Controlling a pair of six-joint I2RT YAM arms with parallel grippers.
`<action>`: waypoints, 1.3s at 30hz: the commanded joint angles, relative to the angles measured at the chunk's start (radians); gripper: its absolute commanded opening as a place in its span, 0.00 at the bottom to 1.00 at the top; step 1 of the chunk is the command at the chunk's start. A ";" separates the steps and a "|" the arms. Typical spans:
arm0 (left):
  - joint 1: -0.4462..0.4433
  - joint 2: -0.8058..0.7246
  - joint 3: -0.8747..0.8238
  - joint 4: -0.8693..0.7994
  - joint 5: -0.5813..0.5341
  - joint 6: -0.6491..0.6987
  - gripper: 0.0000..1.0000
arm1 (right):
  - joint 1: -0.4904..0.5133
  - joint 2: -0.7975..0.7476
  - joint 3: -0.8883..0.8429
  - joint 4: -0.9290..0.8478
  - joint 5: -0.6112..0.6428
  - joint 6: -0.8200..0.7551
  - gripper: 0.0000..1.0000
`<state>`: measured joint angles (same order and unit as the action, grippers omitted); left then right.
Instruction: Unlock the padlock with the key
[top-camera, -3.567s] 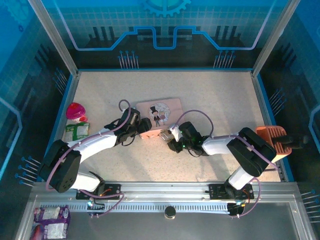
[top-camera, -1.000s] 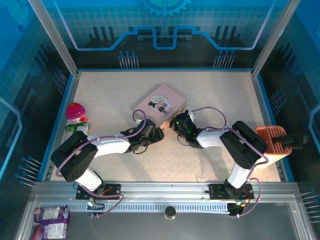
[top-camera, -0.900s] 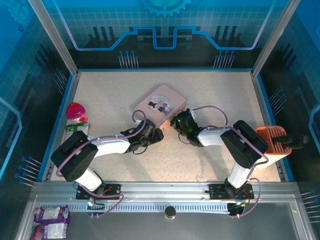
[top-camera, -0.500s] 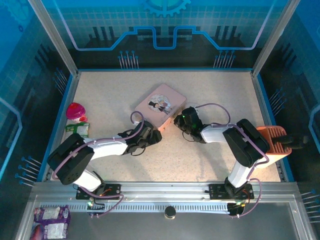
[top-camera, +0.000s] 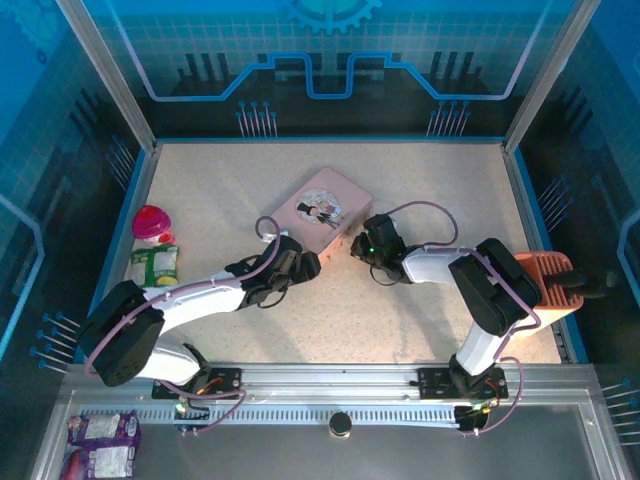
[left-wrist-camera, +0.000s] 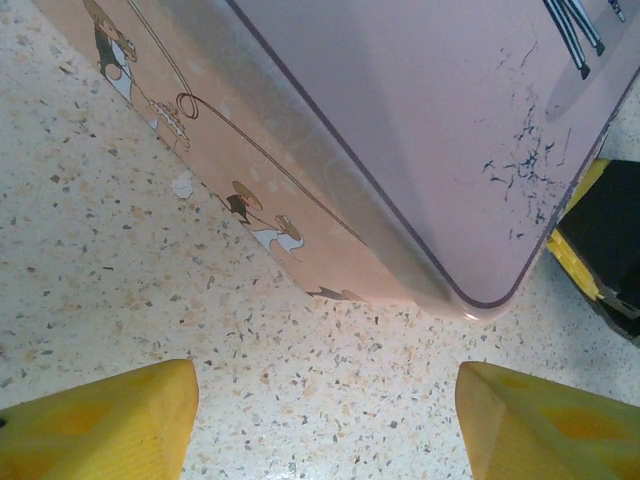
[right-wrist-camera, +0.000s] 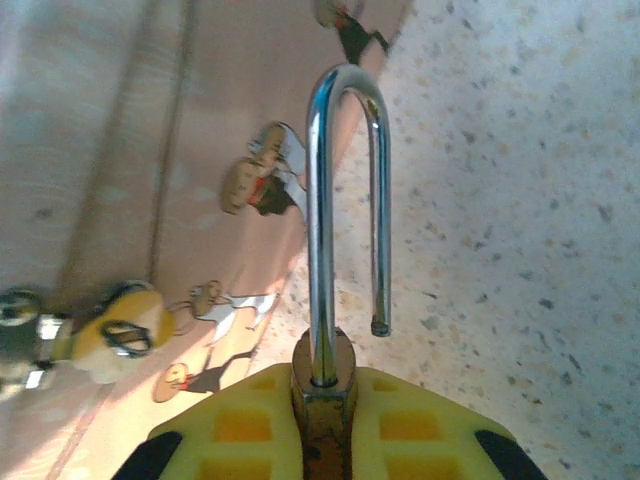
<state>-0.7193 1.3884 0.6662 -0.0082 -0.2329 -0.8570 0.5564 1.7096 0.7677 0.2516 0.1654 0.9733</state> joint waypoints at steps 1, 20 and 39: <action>0.001 -0.077 0.002 -0.037 -0.036 0.052 0.70 | 0.012 -0.089 0.032 -0.044 0.022 -0.115 0.00; 0.037 -0.882 -0.370 -0.073 -0.082 0.504 0.78 | 0.228 -0.510 -0.115 -0.426 -0.093 -0.572 0.00; 0.038 -1.044 -0.426 -0.138 -0.131 0.548 0.80 | 0.302 -0.475 -0.270 -0.410 -0.129 -0.430 0.00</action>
<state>-0.6891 0.3531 0.2646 -0.1532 -0.3485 -0.3328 0.8444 1.2144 0.5060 -0.1768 0.0624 0.5091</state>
